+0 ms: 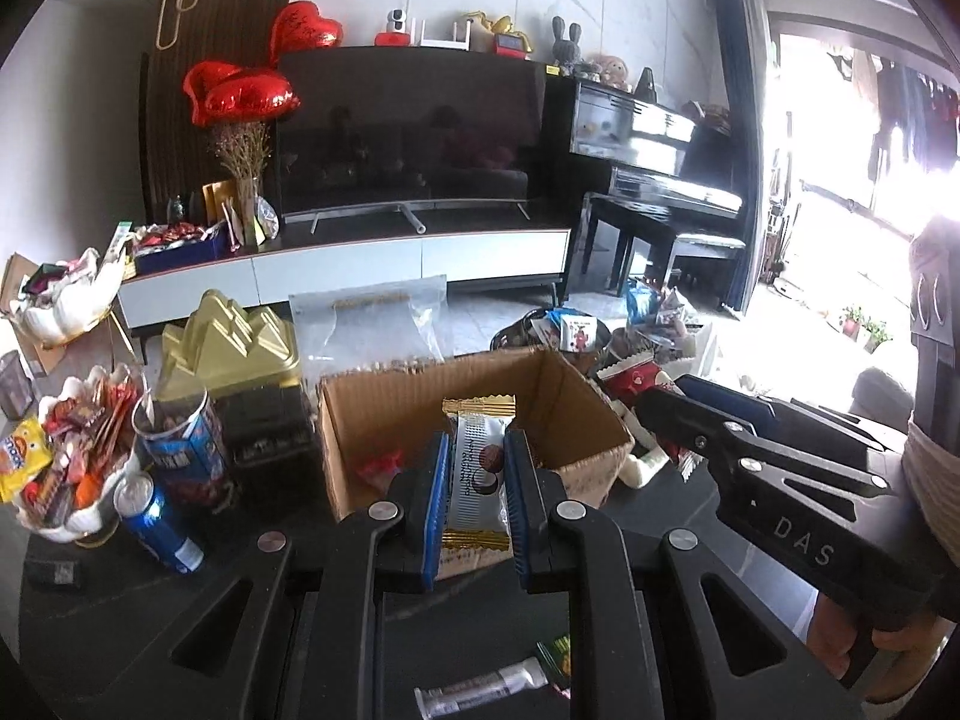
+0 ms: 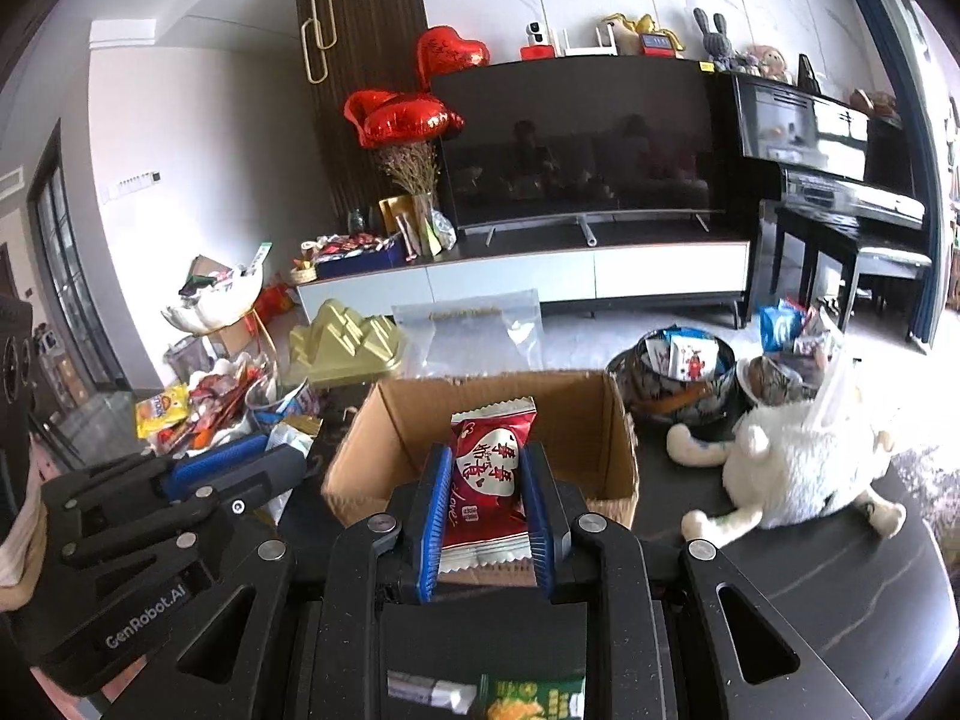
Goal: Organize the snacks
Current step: 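Carry gold-ended candy bar and red-white candy over the box, then open both grippers to release the candies into the box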
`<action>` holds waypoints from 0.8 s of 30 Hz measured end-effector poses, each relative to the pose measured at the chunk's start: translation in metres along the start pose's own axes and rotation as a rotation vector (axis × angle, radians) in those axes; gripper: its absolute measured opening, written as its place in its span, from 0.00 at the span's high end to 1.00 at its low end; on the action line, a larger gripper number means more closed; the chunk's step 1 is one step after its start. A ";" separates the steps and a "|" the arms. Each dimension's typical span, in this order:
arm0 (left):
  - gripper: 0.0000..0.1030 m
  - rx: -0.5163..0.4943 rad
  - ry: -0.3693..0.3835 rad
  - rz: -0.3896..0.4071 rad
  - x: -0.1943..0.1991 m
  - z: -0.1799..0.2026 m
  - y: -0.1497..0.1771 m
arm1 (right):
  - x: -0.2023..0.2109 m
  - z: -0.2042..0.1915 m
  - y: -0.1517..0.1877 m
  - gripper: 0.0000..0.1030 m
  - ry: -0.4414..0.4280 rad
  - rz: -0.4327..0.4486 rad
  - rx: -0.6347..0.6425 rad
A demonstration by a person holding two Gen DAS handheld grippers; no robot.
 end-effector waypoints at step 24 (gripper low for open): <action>0.59 -0.035 -0.063 -0.060 -0.085 -0.035 -0.014 | -0.086 0.019 -0.016 0.59 0.060 -0.058 0.033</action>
Point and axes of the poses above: each gripper's, at about its wrist camera, not at the fingertips, and x roughly against the way its jaws point, z to its right, y to its underside, the point moved 8 cm from there along -x, roughly the way its jaws point, and after that the axes turned 5 degrees about -x, right-handed, at the moved point
